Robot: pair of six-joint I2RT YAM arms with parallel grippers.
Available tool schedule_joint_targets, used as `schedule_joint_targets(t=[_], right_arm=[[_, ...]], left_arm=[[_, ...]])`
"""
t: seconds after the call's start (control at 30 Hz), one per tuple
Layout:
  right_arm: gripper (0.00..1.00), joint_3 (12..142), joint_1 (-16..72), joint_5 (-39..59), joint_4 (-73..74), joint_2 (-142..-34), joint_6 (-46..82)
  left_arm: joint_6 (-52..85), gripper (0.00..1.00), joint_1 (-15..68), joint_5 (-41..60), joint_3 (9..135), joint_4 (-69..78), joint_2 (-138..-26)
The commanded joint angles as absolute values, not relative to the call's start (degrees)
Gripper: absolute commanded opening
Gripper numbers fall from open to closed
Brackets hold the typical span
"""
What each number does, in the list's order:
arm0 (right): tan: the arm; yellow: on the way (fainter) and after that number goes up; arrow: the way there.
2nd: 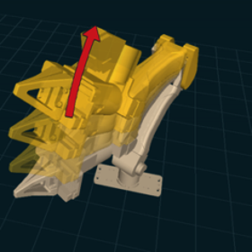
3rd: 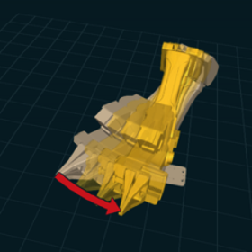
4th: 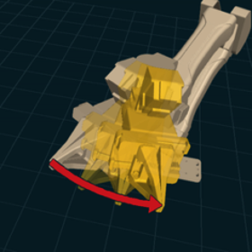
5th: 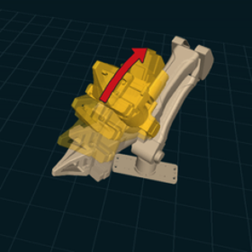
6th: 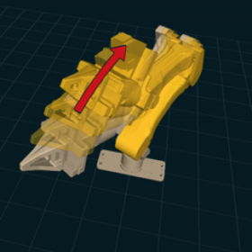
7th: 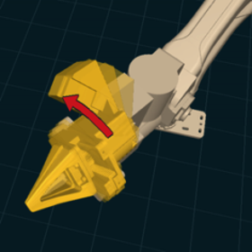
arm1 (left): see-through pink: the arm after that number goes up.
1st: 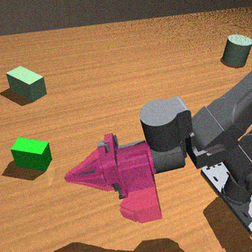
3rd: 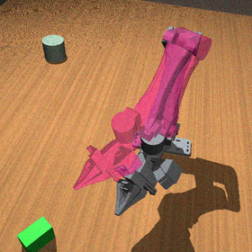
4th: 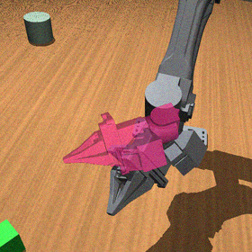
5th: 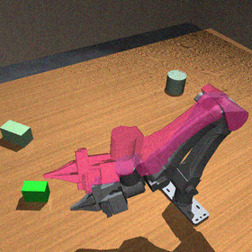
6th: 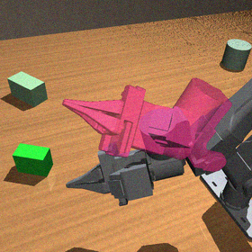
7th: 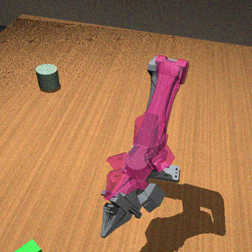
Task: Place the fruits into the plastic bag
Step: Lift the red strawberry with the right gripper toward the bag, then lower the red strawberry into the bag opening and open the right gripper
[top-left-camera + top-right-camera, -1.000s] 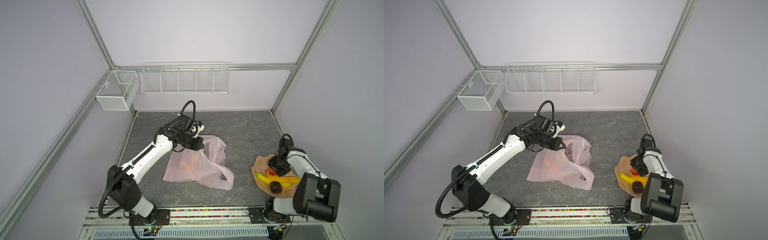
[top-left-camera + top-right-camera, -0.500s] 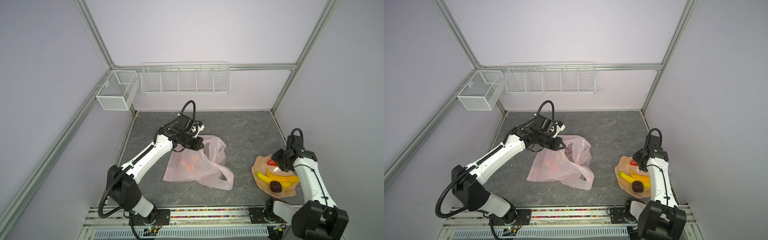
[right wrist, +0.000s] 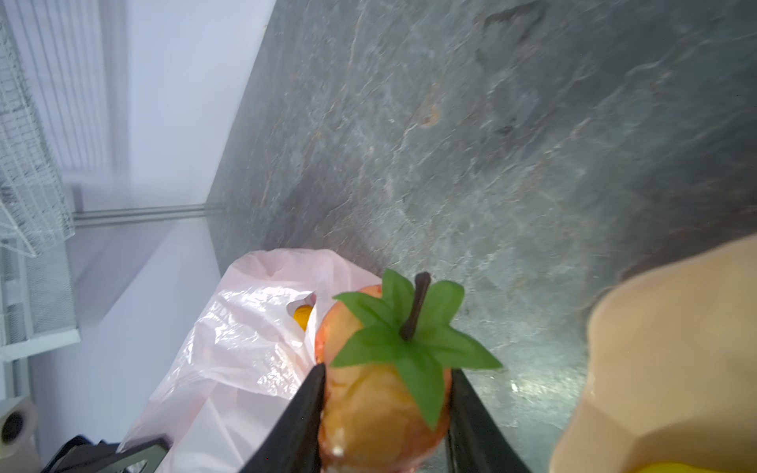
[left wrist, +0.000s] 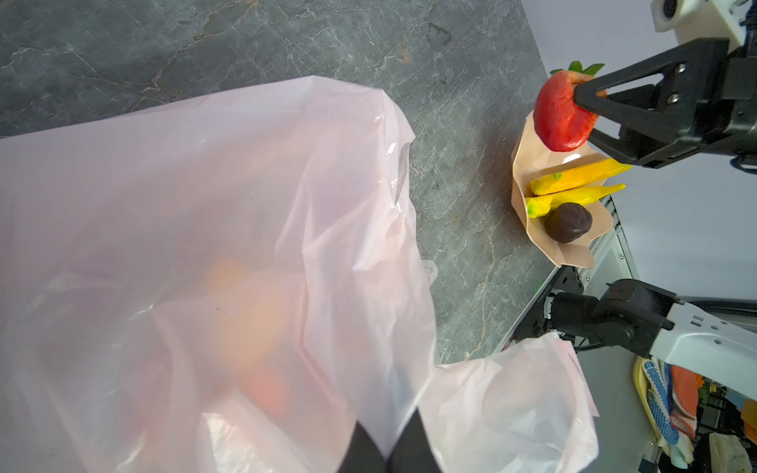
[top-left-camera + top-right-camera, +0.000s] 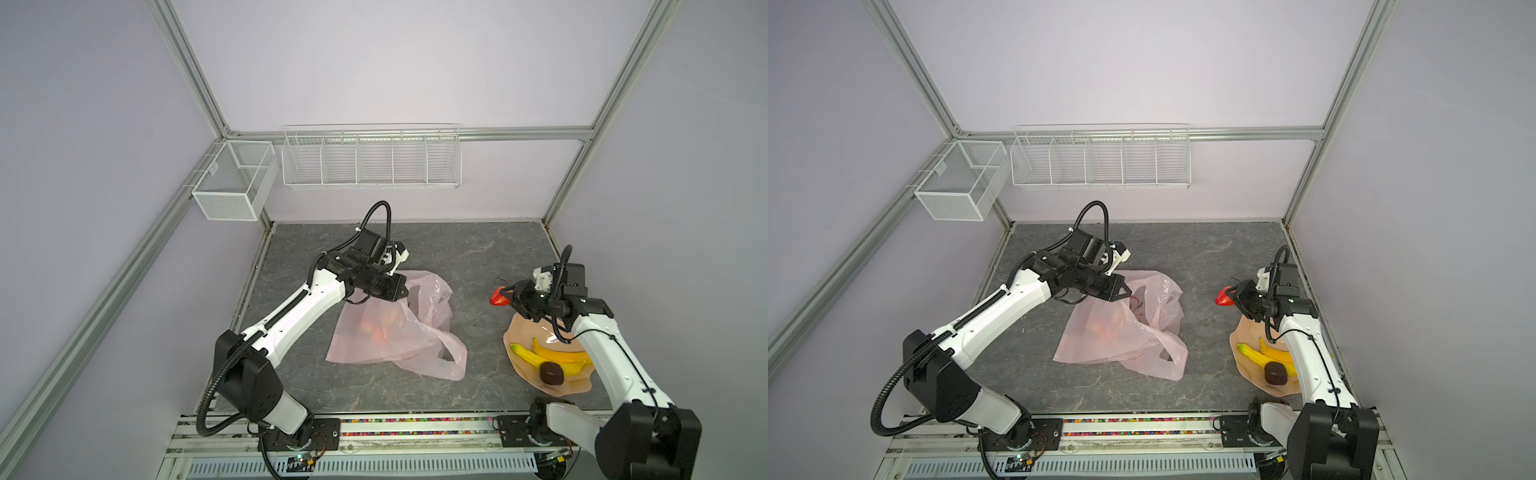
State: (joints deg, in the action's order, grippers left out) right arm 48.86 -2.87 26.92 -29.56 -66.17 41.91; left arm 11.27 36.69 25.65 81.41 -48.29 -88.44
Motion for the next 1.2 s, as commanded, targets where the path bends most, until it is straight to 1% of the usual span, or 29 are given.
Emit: schedule_joint_targets(t=[0.0, 0.3, 0.6, 0.87, 1.07, 1.17], right_arm=[[0.36, 49.14, 1.65, 30.96, -23.43, -67.25, 45.74], [0.35, 45.64, 20.41, 27.27, -14.11, -70.70, 54.83], [0.34, 44.87, 35.99, 22.02, -8.99, -75.00, 60.37], [0.34, 47.00, 43.24, 21.27, -5.12, -81.68, 61.57], [0.32, 50.01, 45.52, 21.77, -2.48, -88.63, 61.58], [0.32, 53.76, 45.71, 22.44, -1.20, -92.59, 61.60]], left_arm=[[10.19, 0.00, 36.39, 26.53, 81.65, -48.60, -88.68], [10.55, 0.00, 36.39, 26.52, 81.76, -48.32, -88.78], [11.58, 0.00, 36.39, 26.33, 81.48, -47.86, -88.87], [11.87, 0.00, 36.39, 26.32, 81.71, -47.87, -88.78], [12.30, 0.00, 36.43, 26.38, 81.48, -47.90, -88.46], [12.46, 0.00, 36.39, 26.39, 81.36, -47.90, -88.18]])
